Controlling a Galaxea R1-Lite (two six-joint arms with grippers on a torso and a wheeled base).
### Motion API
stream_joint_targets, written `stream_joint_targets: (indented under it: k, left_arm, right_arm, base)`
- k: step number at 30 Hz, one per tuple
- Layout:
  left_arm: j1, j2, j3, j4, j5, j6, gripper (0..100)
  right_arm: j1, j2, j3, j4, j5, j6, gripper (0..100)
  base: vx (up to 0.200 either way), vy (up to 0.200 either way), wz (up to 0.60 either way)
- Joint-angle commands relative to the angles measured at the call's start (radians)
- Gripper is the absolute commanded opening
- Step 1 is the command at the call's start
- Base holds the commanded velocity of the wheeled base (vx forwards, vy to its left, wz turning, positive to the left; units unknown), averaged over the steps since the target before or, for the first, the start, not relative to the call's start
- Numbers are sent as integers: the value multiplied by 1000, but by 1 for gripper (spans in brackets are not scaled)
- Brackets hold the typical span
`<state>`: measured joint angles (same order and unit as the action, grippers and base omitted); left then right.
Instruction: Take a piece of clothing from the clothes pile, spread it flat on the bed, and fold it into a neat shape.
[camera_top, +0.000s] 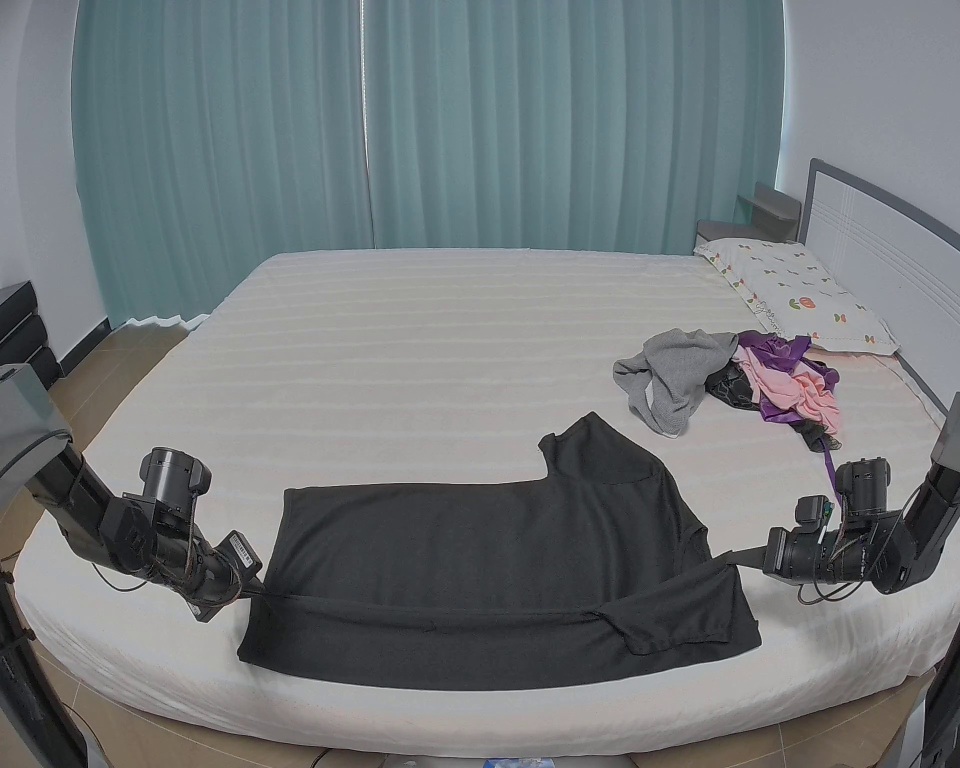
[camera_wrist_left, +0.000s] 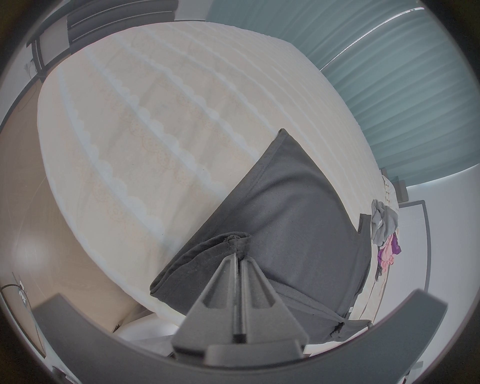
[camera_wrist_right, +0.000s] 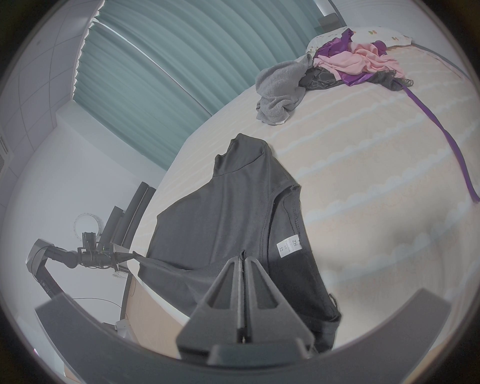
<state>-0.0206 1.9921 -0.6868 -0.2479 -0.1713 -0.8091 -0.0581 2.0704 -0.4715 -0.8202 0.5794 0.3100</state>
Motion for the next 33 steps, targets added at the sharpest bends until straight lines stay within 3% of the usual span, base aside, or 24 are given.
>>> stream_joint_targets:
  k: [1, 16, 17, 28, 33]
  left_arm:
    - [1, 50, -23, -1, -1, -5, 0]
    - [-1, 106, -59, -11, 1, -27, 0]
    - [-2, 108, -57, -13, 1, -27, 100]
    - [1, 99, -54, -13, -10, -51, 100]
    - [15, 30, -25, -13, -19, -64, 100]
  right_arm:
    - [9, 39, -21, -2, 0, 1, 0]
    - [14, 112, -53, -13, 0, 0, 0]
    - [15, 119, -53, -13, 0, -6, 100]
    - [9, 108, -55, -16, 14, 9, 100]
    - [11, 114, -47, -16, 19, 73, 100]
  base:
    - [0, 0, 0]
    - [0, 0, 0]
    - [0, 0, 0]
    - [0, 0, 0]
    - [0, 0, 0]
